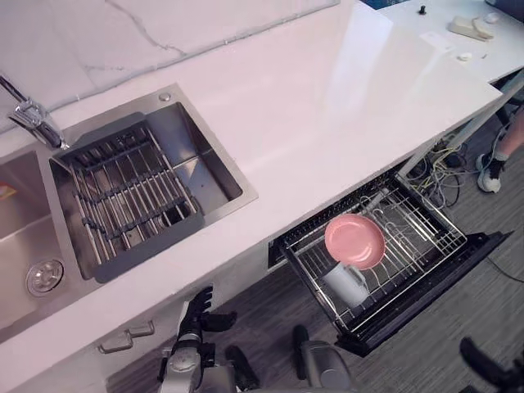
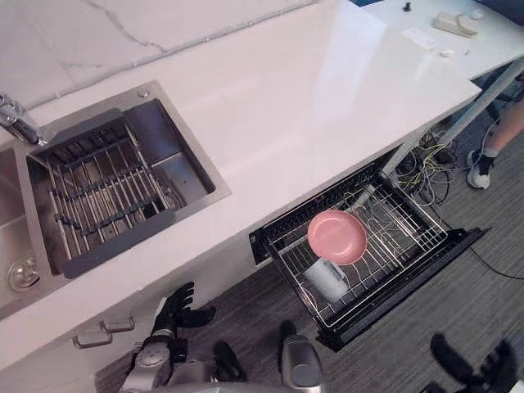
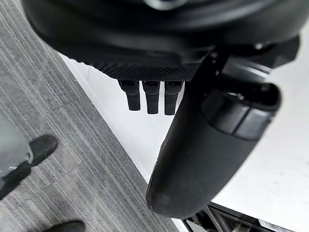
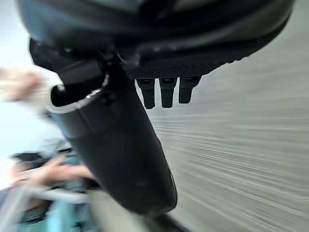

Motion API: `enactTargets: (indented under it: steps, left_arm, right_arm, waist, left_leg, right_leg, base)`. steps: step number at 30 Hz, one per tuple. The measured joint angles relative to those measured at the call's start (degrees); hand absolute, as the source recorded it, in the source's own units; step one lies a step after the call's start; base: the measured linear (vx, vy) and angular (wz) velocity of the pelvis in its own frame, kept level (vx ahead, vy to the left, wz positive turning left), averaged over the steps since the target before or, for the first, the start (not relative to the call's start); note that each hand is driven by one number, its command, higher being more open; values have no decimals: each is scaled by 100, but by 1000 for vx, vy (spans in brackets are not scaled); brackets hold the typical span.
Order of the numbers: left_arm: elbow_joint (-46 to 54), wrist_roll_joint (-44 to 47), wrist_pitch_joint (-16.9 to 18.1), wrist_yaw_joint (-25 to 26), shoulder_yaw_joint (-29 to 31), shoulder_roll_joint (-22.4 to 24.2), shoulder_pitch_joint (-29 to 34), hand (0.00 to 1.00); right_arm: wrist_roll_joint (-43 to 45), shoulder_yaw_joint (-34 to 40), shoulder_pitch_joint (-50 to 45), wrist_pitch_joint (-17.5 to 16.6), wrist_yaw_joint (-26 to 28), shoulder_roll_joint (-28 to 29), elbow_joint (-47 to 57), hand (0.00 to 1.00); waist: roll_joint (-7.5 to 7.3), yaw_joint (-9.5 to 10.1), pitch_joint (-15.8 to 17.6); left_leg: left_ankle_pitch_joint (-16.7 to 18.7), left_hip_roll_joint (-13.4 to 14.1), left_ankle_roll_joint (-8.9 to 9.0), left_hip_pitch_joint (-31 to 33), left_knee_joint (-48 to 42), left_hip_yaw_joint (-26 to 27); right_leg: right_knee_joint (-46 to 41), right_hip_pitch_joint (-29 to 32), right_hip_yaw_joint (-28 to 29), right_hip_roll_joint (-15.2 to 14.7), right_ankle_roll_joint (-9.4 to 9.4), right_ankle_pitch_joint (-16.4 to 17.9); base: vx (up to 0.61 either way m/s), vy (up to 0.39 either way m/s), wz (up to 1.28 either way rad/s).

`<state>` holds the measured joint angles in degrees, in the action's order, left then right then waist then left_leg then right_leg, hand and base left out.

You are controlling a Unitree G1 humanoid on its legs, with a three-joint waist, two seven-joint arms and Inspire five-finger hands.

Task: Walk over to the sink, pick up the cup, carry it to the dishwasher, place the cup inside the dishwasher, then close the dishwasher door

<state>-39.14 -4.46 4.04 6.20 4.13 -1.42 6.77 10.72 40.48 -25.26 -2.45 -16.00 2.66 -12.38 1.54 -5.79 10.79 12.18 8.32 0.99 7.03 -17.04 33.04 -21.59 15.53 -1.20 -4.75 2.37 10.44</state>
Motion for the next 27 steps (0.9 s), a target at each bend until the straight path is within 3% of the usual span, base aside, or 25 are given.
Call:
enactTargets:
  steps: [3, 7, 10, 14, 23, 27]
  left_arm:
    - [0, 3, 1, -7, -15, 65, 128, 90]
    - [26, 13, 6, 1, -13, 10, 119, 90]
    - [101, 114, 33, 22, -13, -45, 97, 90]
    - [110, 129, 59, 75, -15, -114, -40, 90]
    - [316, 138, 252, 107, -103, -147, -92, 90]
    - [259, 158, 273, 105, -239, -150, -98, 90]
  right_arm:
    - [155, -192, 176, -2, 122, -53, -434, 90]
    - [378, -736, 940, 23, 241, -389, -854, 90]
    - [310, -1085, 1141, 82, 180, -751, -753, 90]
    - [102, -1772, 1501, 227, 66, -1484, -408, 90]
    - [-12, -2989, 2833, 340, 30, -2139, -142, 90]
    - [-317, -3183, 3073, 327, 323, -2431, -508, 90]
  waist:
    - [132, 14, -41]
    - [257, 61, 152]
    - [288, 211, 328]
    - [296, 272, 556]
    - [315, 508, 572]
    - [363, 635, 554]
  left_leg:
    - [14, -56, -24, 87, -27, 33]
    - [-11, -101, -100, 439, -182, -9]
    - [-44, -137, -150, 645, -213, -107]
    - [-129, -183, -234, 901, -189, -162]
    - [-539, -273, -209, 933, 205, -452]
    - [-844, -358, -121, 699, 547, -982]
  right_leg:
    - [-158, 160, 48, -57, 28, 46]
    - [-350, 517, 44, -149, 34, 25]
    - [-384, 666, -39, -209, 48, 8]
    - [-344, 869, -75, -253, 86, -98]
    - [4, 717, -373, -271, 46, -238]
    - [178, 257, -852, -307, 39, -237]
  base:
    - [-54, 22, -3]
    - [-61, 20, 9]
    - [-28, 4, 18]
    - [4, 12, 10]
    - [27, -27, 17]
    - [46, -76, 60]
